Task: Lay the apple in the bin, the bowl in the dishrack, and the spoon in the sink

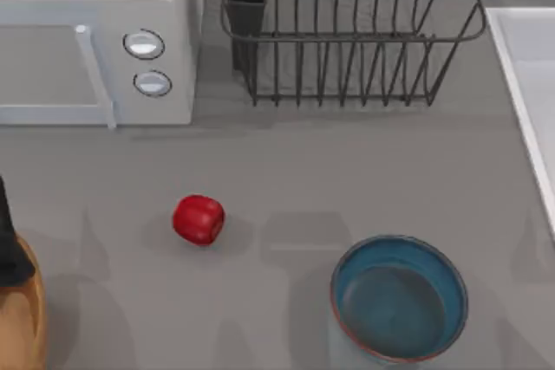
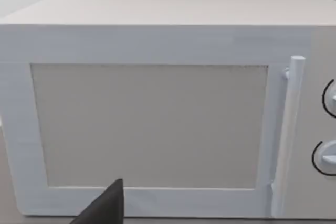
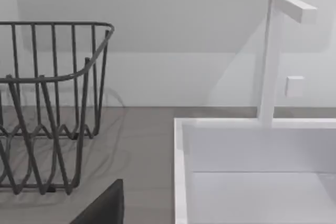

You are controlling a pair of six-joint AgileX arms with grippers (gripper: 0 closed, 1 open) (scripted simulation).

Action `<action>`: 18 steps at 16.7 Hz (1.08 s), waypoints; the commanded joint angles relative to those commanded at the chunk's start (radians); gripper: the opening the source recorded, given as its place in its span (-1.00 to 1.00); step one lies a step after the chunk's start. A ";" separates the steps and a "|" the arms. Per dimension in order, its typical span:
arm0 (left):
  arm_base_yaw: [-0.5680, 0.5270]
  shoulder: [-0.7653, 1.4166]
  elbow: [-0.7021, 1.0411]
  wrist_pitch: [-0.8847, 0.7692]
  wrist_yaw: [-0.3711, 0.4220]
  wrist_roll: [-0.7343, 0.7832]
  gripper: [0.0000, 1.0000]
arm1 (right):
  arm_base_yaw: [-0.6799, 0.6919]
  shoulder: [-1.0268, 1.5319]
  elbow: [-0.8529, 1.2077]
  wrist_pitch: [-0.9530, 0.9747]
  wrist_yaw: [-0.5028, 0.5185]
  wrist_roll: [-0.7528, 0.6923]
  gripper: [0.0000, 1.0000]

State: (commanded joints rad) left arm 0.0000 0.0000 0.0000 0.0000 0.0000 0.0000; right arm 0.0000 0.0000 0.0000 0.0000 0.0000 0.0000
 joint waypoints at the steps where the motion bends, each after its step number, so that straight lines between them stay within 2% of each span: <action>1: 0.000 0.000 0.000 0.000 0.000 0.000 1.00 | 0.000 0.000 0.000 0.000 0.000 0.000 1.00; 4: -0.011 0.029 0.025 -0.020 0.002 -0.002 1.00 | 0.000 0.000 0.000 0.000 0.000 0.000 1.00; 8: -0.067 0.209 0.176 -0.132 0.006 -0.015 1.00 | 0.000 0.000 0.000 0.000 0.000 0.000 1.00; 18: -0.293 1.102 0.855 -0.635 -0.001 -0.079 1.00 | 0.000 0.000 0.000 0.000 0.000 0.000 1.00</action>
State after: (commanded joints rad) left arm -0.2929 1.1022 0.8550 -0.6354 -0.0011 -0.0791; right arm 0.0000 0.0000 0.0000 0.0000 0.0000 0.0000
